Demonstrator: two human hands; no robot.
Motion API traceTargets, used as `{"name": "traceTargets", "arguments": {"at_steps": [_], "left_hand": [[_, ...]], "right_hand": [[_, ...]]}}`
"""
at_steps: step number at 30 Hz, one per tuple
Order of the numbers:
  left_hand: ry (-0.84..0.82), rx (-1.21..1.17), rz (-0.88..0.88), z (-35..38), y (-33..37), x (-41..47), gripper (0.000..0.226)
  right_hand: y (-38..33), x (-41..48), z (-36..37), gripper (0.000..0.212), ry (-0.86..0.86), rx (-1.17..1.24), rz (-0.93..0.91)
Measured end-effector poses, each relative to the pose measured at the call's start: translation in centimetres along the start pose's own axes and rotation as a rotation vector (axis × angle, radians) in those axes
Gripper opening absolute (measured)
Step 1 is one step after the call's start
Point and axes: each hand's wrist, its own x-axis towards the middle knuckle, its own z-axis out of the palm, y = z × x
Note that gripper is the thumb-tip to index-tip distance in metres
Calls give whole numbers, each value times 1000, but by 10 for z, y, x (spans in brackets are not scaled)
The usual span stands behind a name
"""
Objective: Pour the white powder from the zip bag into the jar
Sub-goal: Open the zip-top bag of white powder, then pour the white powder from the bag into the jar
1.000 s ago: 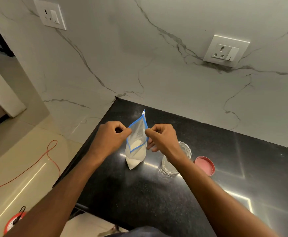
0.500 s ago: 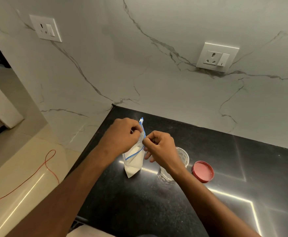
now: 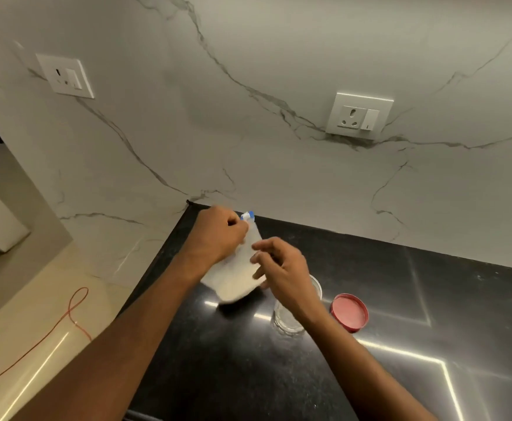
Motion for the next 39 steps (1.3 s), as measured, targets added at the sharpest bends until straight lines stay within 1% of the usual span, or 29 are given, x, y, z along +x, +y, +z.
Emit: {"name": "traceTargets", "arguments": {"at_steps": [4,7,8,11,12,14,16,18,20,23,25,27,31,39], "left_hand": [[47,-201,135,-24,30,1,22],[34,-266,265,-29,62,0,25],[31,-271,297,-28,71,0,27],[15,-277,358,-19,95,0,32],[4,-286,369,-15,101,0,32],[-20,-315,380,-6,110,-1,33],[-53,-375,378,4,117,-2,32],[-100,-470,351,15,124,-3,30],[-175,-580,313,27,128,-4,27],[-294,-758,261,44,127,-9,18],[-335,-874,218,55,122,-12,13],[-364,-917,185,66,113,-16,12],[-380,-878,141,84,93,-25,13],[-309,-755,67,93,53,-30,16]], "right_hand": [[10,14,-32,17,166,-20,-22],[18,25,-55,10,258,-21,48],[21,28,-61,11,278,26,98],[25,28,-85,22,332,274,292],[27,25,-94,24,347,341,330],[33,16,-111,23,378,447,361],[38,5,-128,17,421,565,366],[41,-5,-144,13,477,701,374],[44,-14,-161,15,542,778,360],[43,-27,-189,15,644,762,310],[41,-36,-208,15,696,736,274],[37,-45,-224,16,732,695,240],[29,-57,-244,18,744,583,174],[22,-66,-240,17,680,332,31]]}}
